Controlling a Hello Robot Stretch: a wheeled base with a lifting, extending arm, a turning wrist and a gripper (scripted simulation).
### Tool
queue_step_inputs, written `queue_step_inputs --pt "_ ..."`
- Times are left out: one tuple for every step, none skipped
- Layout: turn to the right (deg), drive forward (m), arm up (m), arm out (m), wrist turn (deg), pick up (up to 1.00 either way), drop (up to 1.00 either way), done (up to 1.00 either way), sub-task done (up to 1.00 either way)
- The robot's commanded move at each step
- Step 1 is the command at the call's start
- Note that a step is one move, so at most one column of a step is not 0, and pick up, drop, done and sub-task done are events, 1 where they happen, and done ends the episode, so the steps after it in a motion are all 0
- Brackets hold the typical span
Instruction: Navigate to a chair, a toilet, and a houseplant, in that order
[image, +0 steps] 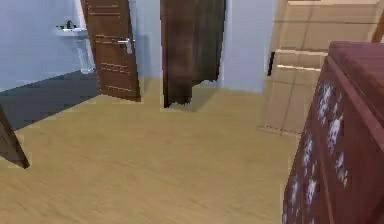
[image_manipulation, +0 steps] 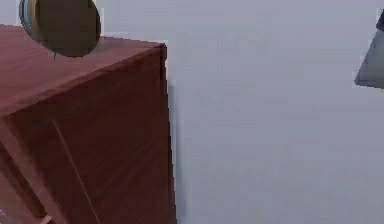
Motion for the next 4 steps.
queue_step_inputs --pt "-36.0 0.0 0.0 0.0 0.0 0.0 0.0 0.0 0.0" --pt "0.0 0.1 0.0 0.0 0.0 0.0 0.0 0.0 0.0" --pt "27.0 0.0 0.0 0.0 0.0 0.0 0.0 0.0 0.0" --pt "0.0 0.55 0.0 0.0 0.0 0.0 0.0 0.0 0.0"
